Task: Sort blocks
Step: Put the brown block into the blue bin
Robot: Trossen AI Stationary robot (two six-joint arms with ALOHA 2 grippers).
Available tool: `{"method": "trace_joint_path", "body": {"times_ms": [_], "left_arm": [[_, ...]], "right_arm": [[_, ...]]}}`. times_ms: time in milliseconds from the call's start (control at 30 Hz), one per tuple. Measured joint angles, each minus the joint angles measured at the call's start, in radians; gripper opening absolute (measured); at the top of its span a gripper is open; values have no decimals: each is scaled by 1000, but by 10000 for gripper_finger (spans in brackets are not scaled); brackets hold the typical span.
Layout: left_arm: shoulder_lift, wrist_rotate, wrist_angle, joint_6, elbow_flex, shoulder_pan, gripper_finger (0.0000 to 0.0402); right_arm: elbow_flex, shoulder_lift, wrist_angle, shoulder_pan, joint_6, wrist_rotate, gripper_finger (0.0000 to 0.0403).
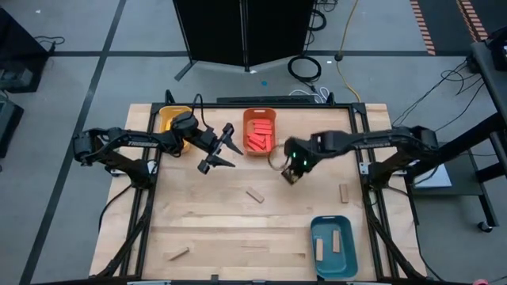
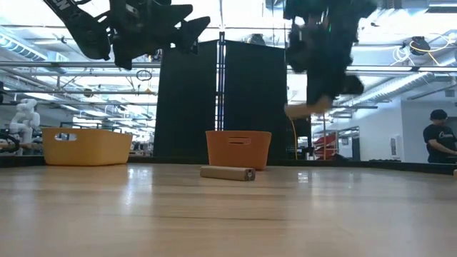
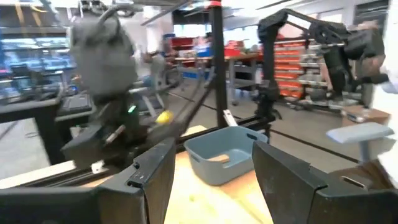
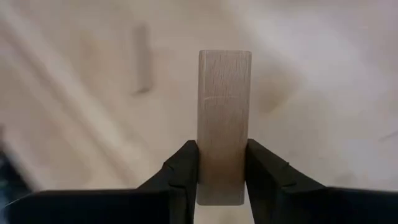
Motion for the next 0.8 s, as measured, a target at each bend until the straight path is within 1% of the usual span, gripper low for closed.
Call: {"method": "trace_joint_path", "body": {"times_ms": [100,200,400,533,667,800], "left_arm": [[0,25,0,-2,0,0,211],[0,55,-1,-8,0,1,211],[-32,177,1,-113,0,1,211],[-70,257,2,-164,0,1,211],[-82,269,0,-165,0,-7,211],[-83,265,-1,-164,0,-24,211]], "right_arm": [[57,-1,-25,117,142,-4,76],[81,-2,-42,237,341,0,76],[84,2,-122,509,788,5,77],[84,2,-158,669,1060,13,78],[84,3,-179,796,1306,13,78],[85,31,-233,880,1529,12,79]]}}
